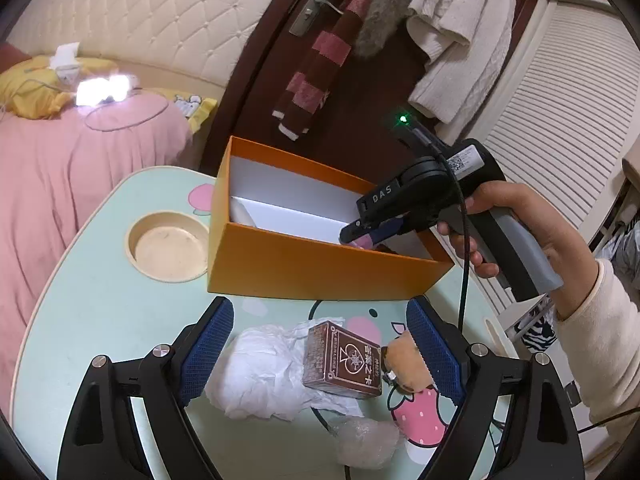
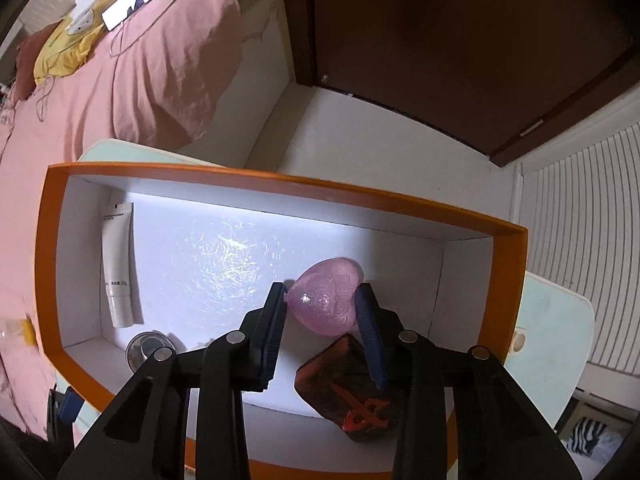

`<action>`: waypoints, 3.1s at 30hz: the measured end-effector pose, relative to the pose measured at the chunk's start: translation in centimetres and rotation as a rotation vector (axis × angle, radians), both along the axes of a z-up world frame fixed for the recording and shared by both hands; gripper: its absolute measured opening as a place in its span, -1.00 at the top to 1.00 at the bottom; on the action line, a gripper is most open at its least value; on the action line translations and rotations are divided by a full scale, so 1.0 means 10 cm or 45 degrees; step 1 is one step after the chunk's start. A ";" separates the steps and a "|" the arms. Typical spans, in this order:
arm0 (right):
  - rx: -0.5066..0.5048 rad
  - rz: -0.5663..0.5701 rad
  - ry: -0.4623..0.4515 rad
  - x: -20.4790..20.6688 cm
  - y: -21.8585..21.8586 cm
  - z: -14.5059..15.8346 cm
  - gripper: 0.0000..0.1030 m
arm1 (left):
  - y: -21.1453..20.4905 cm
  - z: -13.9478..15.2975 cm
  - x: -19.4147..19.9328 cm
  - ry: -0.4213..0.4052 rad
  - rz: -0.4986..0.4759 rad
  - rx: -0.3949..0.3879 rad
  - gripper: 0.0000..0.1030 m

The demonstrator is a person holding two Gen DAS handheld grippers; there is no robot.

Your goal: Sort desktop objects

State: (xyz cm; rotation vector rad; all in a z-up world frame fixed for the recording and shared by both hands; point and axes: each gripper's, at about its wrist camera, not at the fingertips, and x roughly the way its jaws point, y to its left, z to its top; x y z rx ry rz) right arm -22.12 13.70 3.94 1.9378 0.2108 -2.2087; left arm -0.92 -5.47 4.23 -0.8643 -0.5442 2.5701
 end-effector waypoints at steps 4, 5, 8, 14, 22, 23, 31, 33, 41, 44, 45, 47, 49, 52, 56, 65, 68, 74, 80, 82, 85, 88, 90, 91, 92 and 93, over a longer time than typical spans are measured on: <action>-0.056 -0.027 0.047 0.02 0.05 0.07 0.40 | 0.01 0.00 0.01 0.002 0.001 -0.016 -0.70; -0.068 -0.036 0.063 0.02 0.07 0.10 0.43 | 0.01 -0.01 0.01 0.002 0.000 -0.016 -0.70; -0.081 -0.021 0.107 0.03 0.06 0.18 0.63 | 0.02 -0.01 0.01 -0.002 0.000 -0.019 -0.70; -0.064 -0.003 0.085 -0.05 0.00 0.18 0.64 | 0.04 -0.02 0.02 -0.006 -0.002 -0.032 -0.70; 0.001 -0.004 -0.010 -0.18 -0.04 0.00 0.55 | 0.05 -0.03 0.02 -0.017 -0.006 -0.038 -0.70; 0.001 -0.010 -0.043 -0.19 -0.03 -0.05 0.54 | 0.05 -0.03 0.02 -0.017 -0.006 -0.035 -0.70; 0.015 0.019 0.088 -0.09 -0.07 0.01 0.59 | 0.04 -0.03 0.01 -0.018 0.001 -0.028 -0.71; -0.011 0.017 0.134 -0.06 -0.04 0.07 0.59 | 0.03 -0.02 0.01 -0.011 0.005 -0.031 -0.70; -0.283 0.046 0.322 0.47 0.16 0.69 0.59 | -0.03 -0.05 -0.02 -0.033 0.038 -0.018 -0.71; -0.372 0.098 0.343 0.82 0.21 0.88 0.59 | -0.06 -0.06 -0.03 -0.041 0.059 -0.014 -0.71; -0.394 0.115 0.343 0.93 0.22 0.91 0.59 | -0.07 -0.06 -0.03 -0.042 0.067 -0.010 -0.71; -0.436 0.157 0.322 1.20 0.22 0.91 0.59 | -0.10 -0.07 -0.03 -0.045 0.087 -0.007 -0.71; -0.467 0.185 0.292 1.41 0.21 0.84 0.59 | -0.12 -0.07 -0.03 -0.046 0.101 -0.004 -0.71; -0.435 0.203 0.236 1.68 0.15 0.59 0.58 | -0.15 -0.08 -0.02 -0.042 0.129 -0.014 -0.71; -0.457 0.203 0.162 1.88 0.11 0.32 0.58 | -0.20 -0.10 -0.01 -0.037 0.169 -0.019 -0.71; -0.492 0.200 0.137 2.02 0.14 0.08 0.48 | -0.24 -0.13 -0.01 -0.033 0.205 -0.044 -0.71; -0.529 0.208 0.192 2.05 0.17 0.13 0.25 | -0.21 -0.11 0.00 -0.018 0.197 -0.066 -0.71; -0.652 0.170 0.345 2.09 0.36 0.34 -0.29 | -0.21 0.00 -0.01 0.006 0.194 -0.078 -0.71; -0.799 0.107 0.478 2.15 0.59 0.42 -0.29 | -0.16 0.34 -0.15 0.036 0.140 -0.138 -0.71; -0.797 0.107 0.526 2.14 0.56 0.42 -0.29 | -0.10 0.48 -0.24 0.032 0.100 -0.185 -0.71; -0.756 0.094 0.567 2.15 0.51 0.40 -0.29 | 0.05 0.67 -0.46 -0.051 0.023 -0.266 -0.71; -0.690 0.051 0.636 2.19 0.51 0.37 -0.29 | 0.23 0.80 -0.72 -0.181 -0.054 -0.344 -0.70; -0.668 0.037 0.672 2.23 0.53 0.36 -0.29 | 0.31 0.85 -0.88 -0.237 -0.099 -0.359 -0.67; -0.666 0.034 0.680 2.25 0.56 0.36 -0.29 | 0.35 0.86 -0.96 -0.266 -0.126 -0.350 -0.54; -0.667 0.031 0.684 2.27 0.59 0.36 -0.29 | 0.39 0.86 -1.05 -0.299 -0.155 -0.343 -0.49; -0.675 0.027 0.681 2.28 0.62 0.35 -0.29 | 0.45 0.83 -1.14 -0.362 -0.193 -0.355 -0.43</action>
